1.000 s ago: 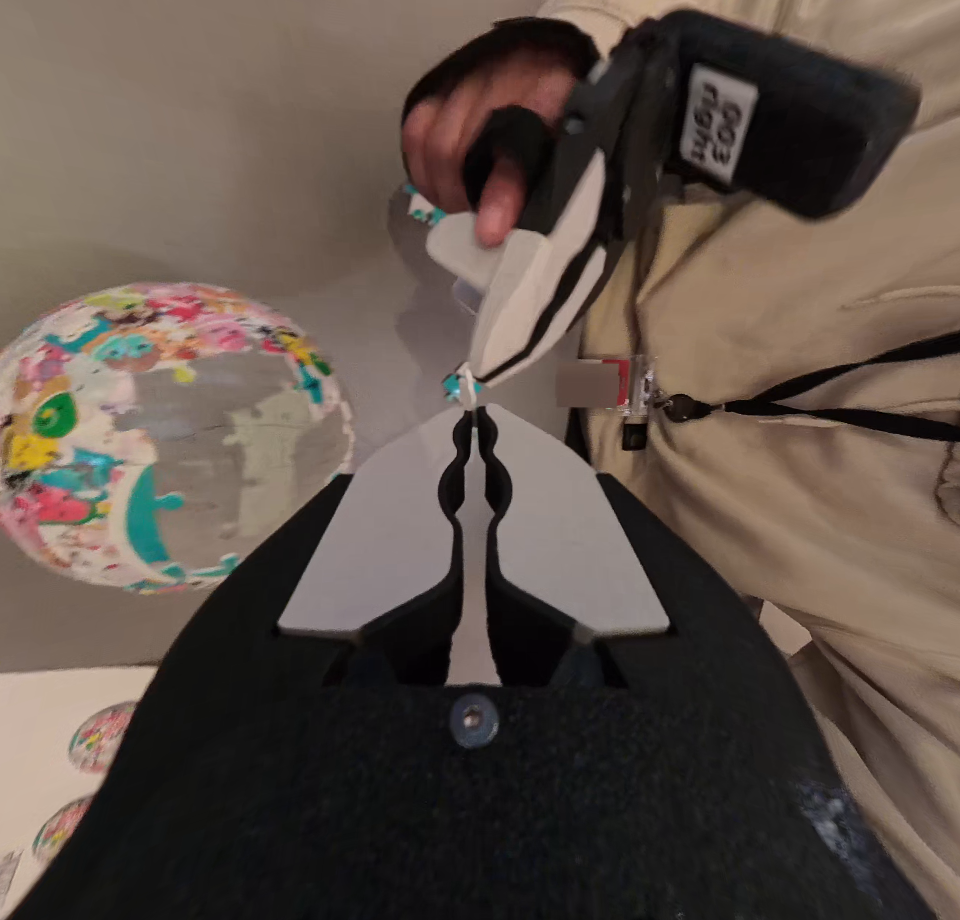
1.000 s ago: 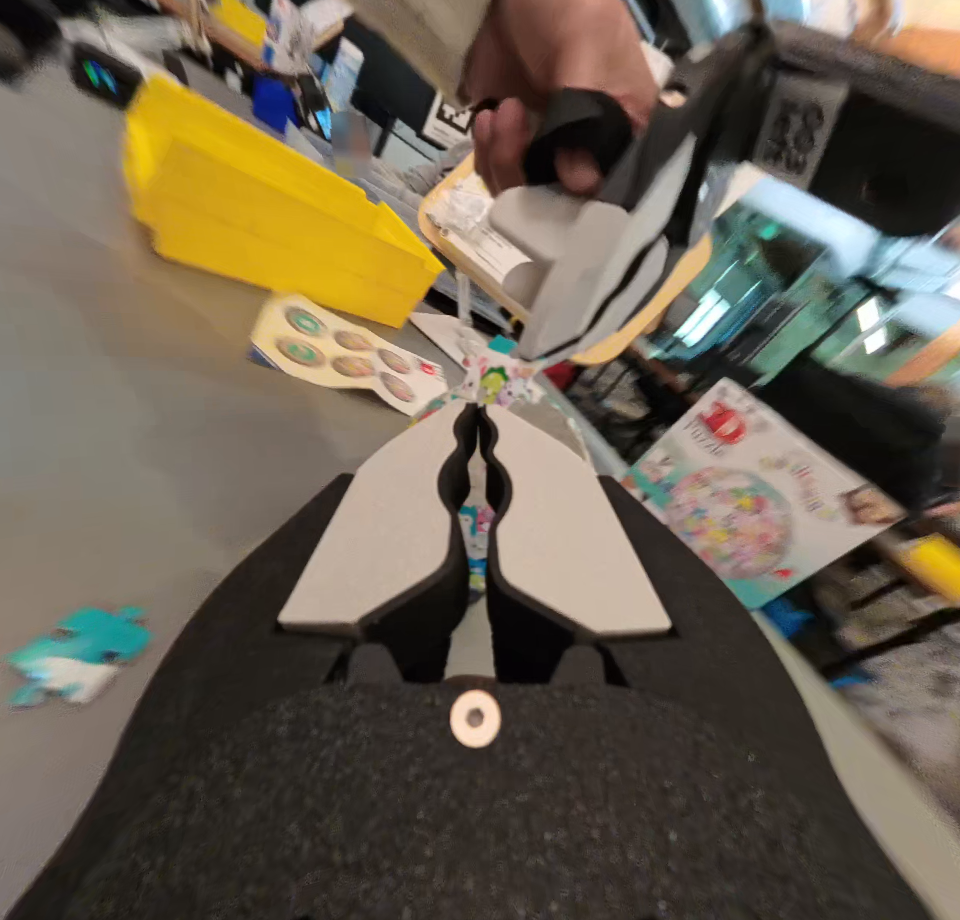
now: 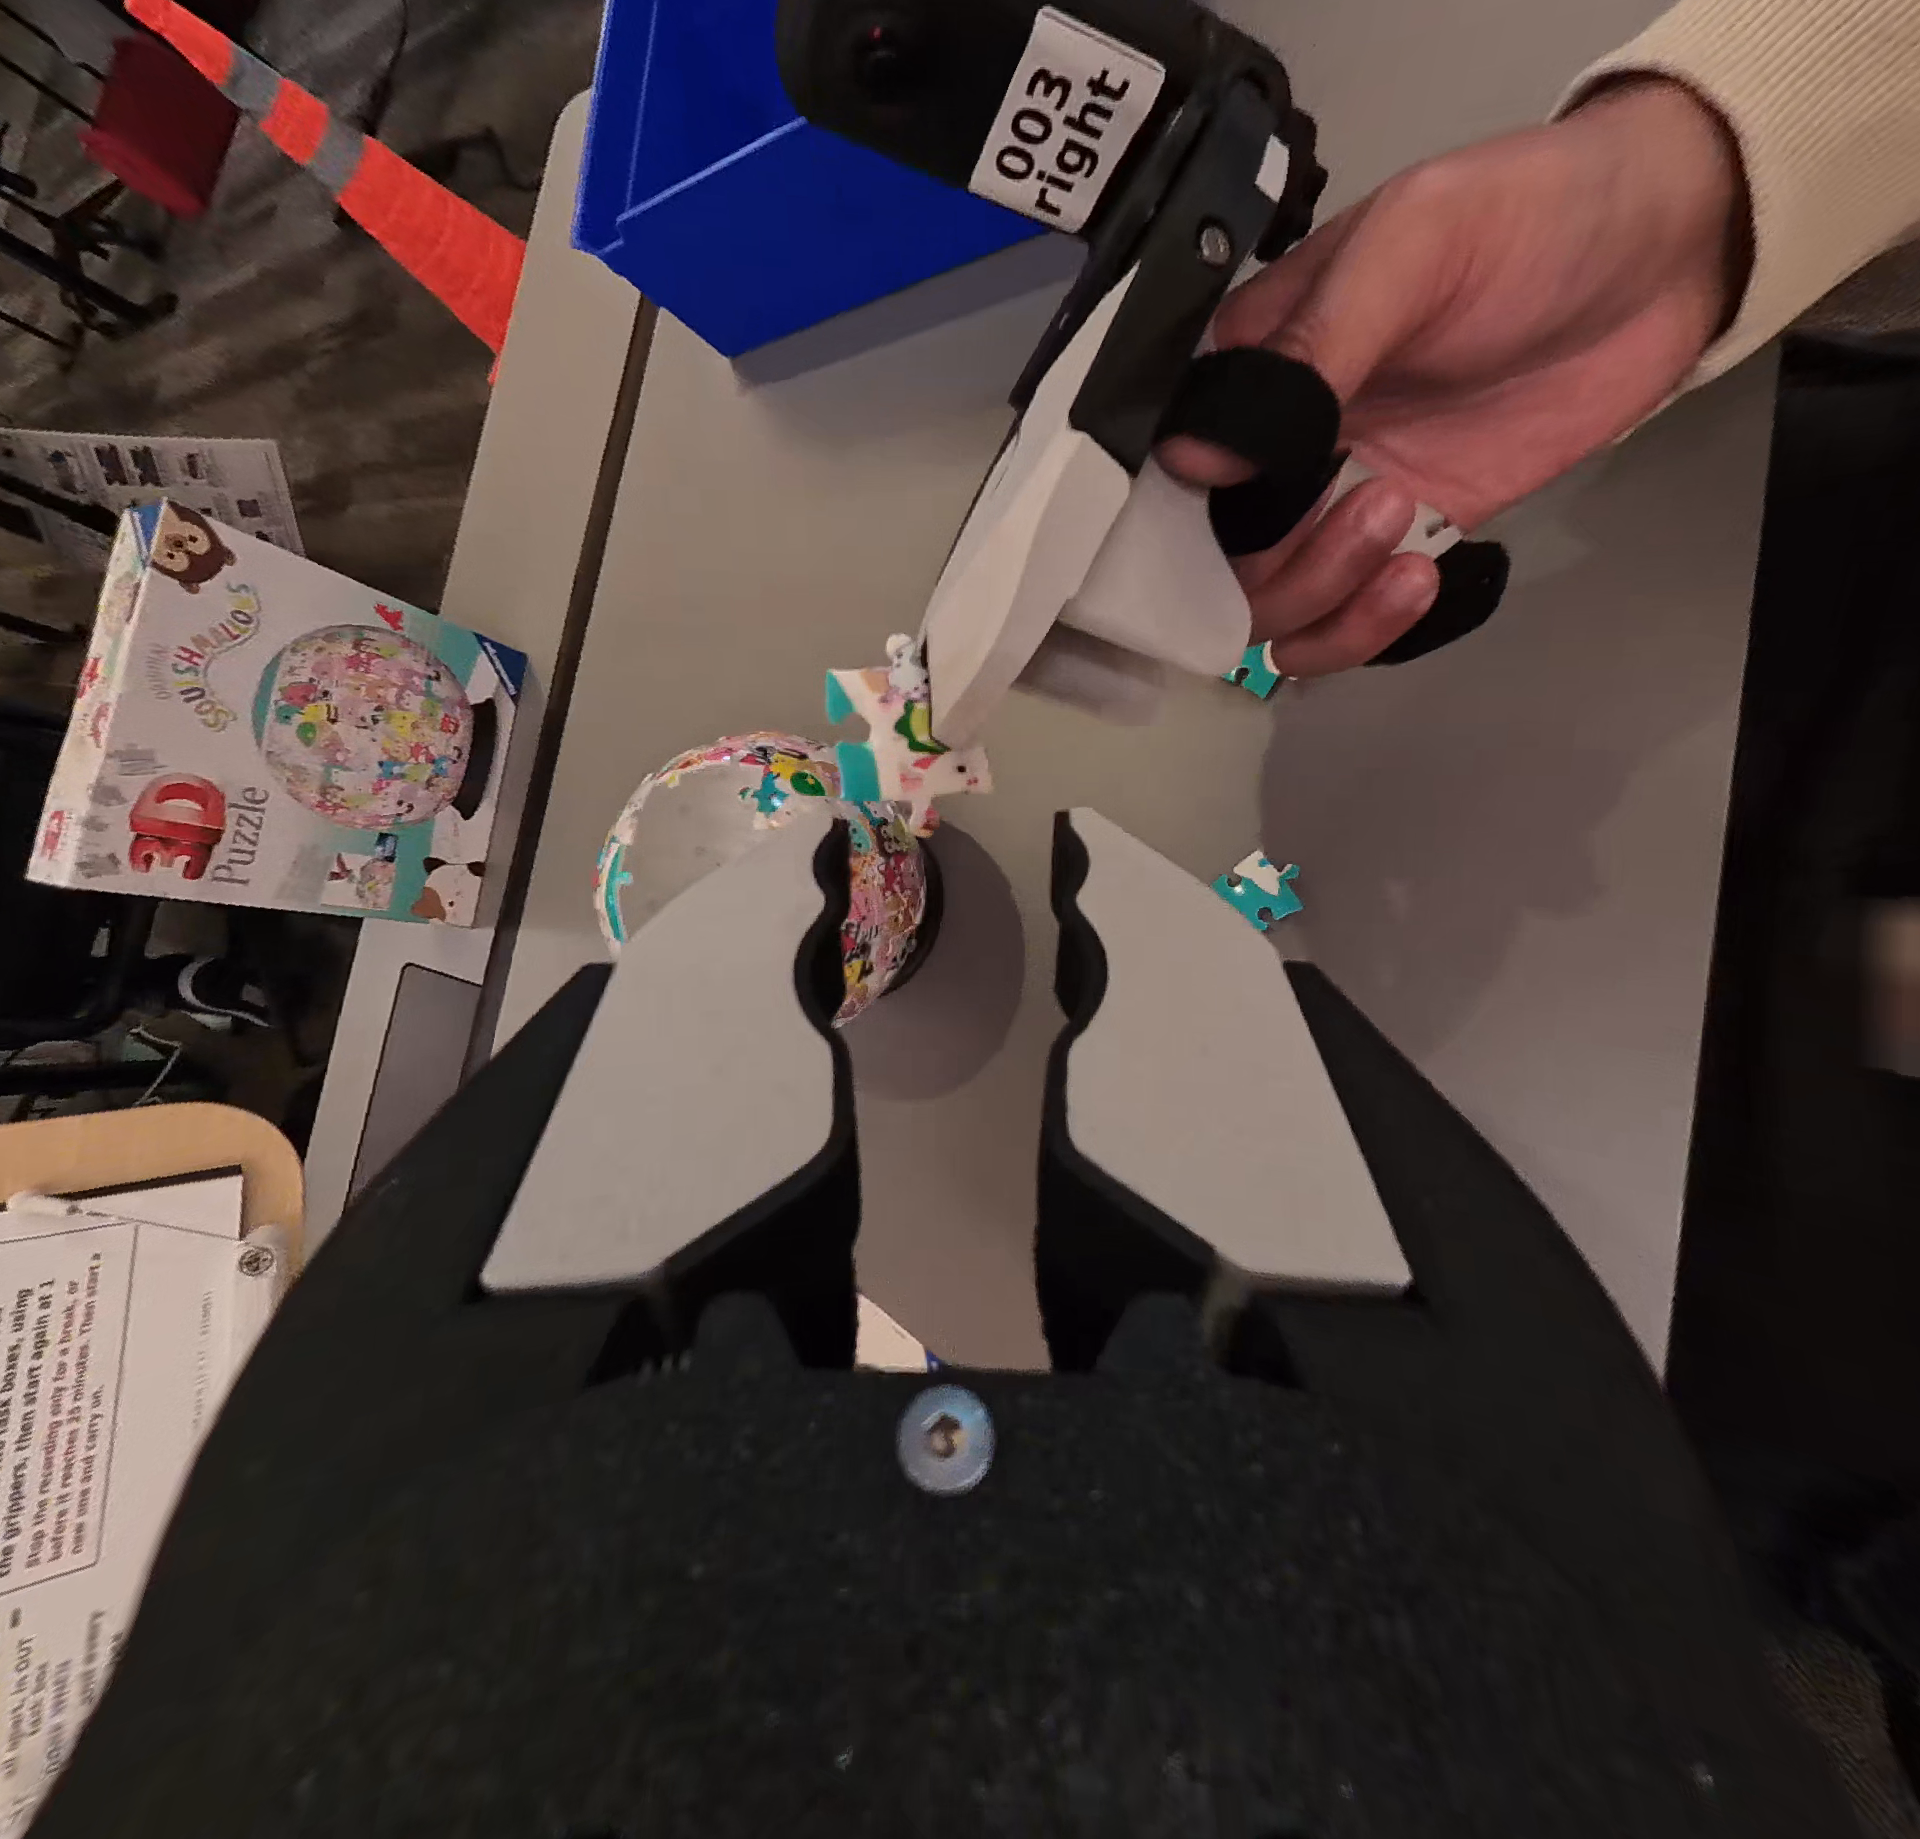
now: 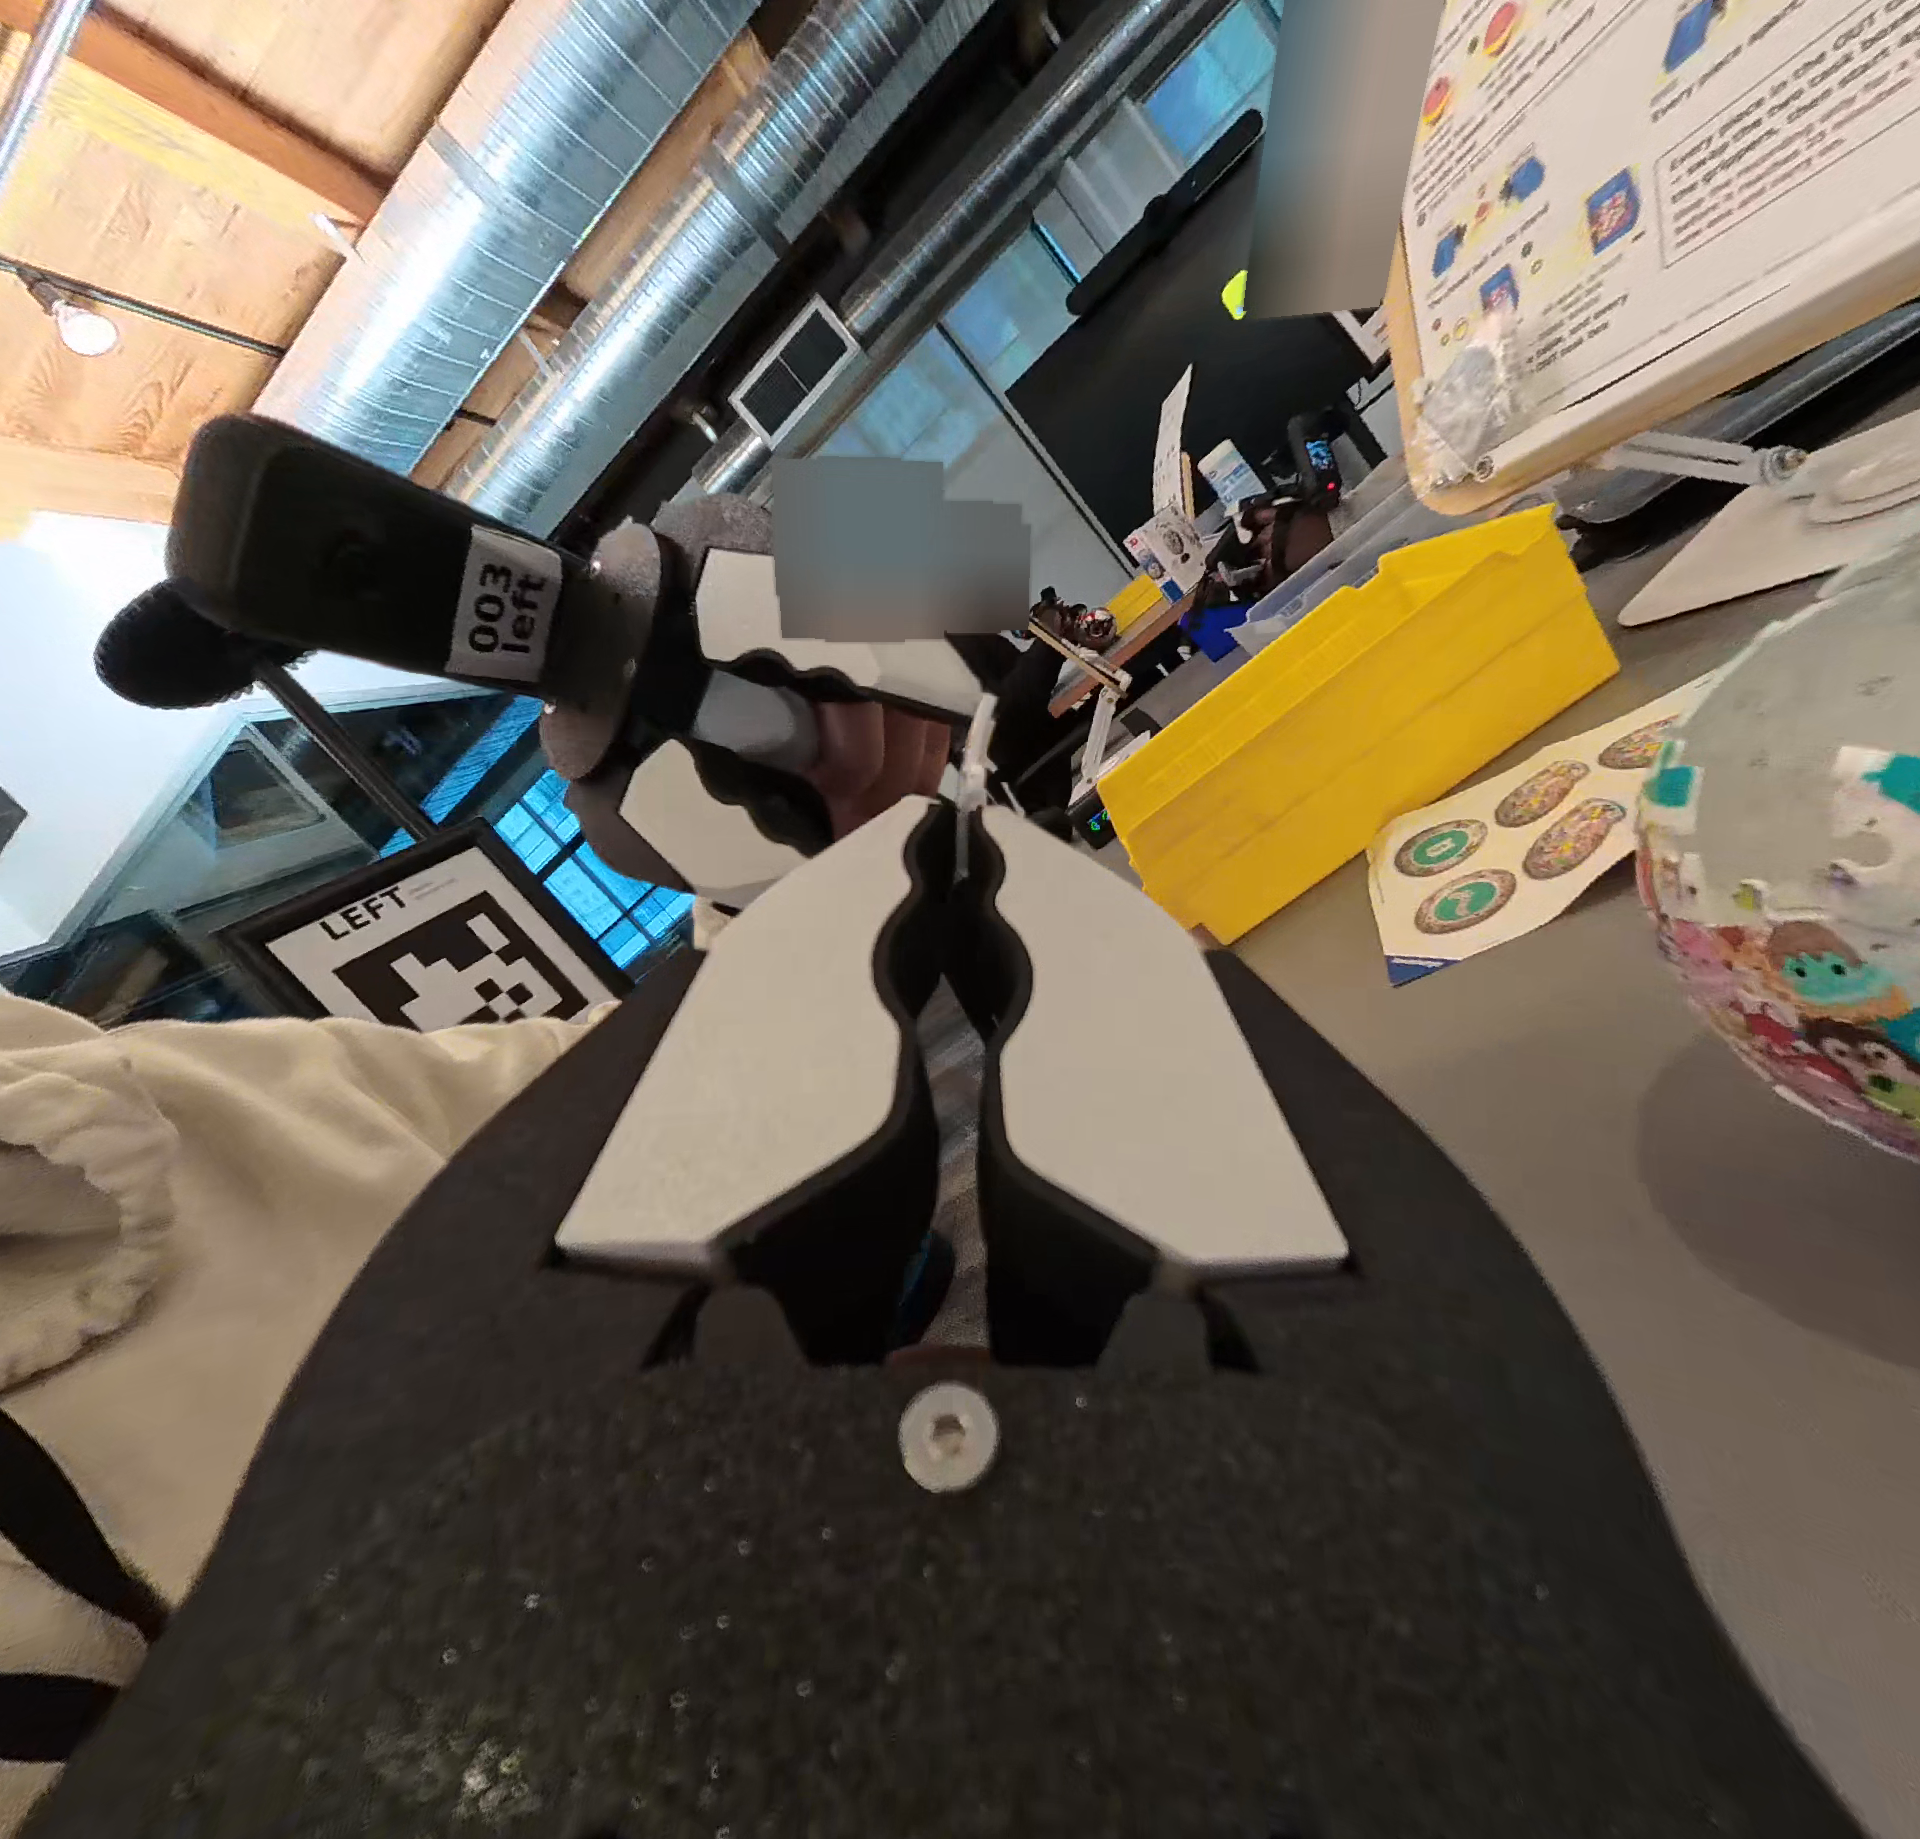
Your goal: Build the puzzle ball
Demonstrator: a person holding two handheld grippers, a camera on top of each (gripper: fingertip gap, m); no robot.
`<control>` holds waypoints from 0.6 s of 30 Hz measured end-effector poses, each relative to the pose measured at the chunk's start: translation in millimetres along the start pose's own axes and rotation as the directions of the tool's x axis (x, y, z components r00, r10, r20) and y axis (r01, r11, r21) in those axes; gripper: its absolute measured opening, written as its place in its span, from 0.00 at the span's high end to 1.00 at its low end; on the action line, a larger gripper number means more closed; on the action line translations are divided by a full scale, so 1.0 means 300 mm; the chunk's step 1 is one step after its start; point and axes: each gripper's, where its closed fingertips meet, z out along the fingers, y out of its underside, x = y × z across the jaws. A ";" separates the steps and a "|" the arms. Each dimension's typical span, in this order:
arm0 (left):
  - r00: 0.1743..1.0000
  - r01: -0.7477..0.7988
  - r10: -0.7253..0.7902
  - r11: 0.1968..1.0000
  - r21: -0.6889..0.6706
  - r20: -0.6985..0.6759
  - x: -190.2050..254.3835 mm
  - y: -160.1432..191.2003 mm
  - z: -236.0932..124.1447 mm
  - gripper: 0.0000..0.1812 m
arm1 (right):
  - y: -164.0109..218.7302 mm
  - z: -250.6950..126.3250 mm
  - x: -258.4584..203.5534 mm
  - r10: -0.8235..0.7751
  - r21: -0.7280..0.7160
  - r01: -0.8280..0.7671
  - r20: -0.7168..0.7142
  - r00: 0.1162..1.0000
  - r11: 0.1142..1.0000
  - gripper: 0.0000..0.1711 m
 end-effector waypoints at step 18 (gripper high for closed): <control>0.923 0.039 -0.075 0.994 -0.103 -0.377 0.010 0.047 0.019 0.96 | 0.082 0.021 0.009 -0.185 -0.156 0.191 0.054 0.981 0.969 0.99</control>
